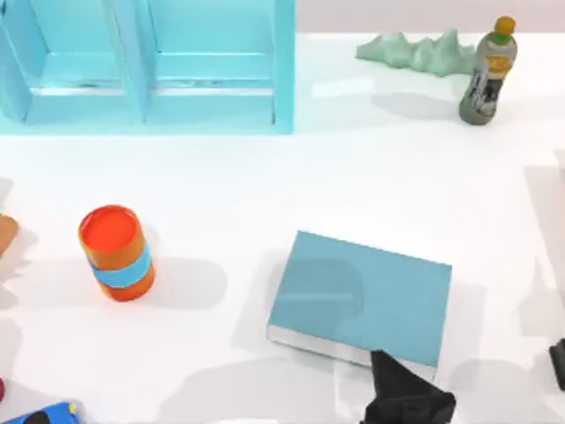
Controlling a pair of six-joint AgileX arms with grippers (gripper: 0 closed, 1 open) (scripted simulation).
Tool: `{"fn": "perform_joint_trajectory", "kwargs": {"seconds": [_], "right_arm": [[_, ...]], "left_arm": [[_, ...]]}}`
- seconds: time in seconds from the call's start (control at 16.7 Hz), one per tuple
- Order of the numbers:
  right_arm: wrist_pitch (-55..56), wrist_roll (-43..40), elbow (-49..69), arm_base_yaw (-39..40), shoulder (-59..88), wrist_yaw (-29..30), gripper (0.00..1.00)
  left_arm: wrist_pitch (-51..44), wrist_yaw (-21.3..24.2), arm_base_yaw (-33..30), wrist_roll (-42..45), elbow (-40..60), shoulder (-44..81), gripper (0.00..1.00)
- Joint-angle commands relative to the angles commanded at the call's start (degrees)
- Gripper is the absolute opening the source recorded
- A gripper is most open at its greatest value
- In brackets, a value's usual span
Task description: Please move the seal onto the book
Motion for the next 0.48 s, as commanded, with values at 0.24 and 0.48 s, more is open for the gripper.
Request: {"fn": "perform_joint_trajectory", "kwargs": {"seconds": [0.24, 0.48], "right_arm": [[0.00, 0.00, 0.00, 0.00, 0.00, 0.00, 1.00], [0.00, 0.00, 0.00, 0.00, 0.00, 0.00, 1.00]], "left_arm": [[-5.58, -0.15, -2.22, -5.32, 1.28, -0.15, 1.00], [-5.60, -0.17, -1.95, -5.34, 1.21, -0.16, 1.00]]}}
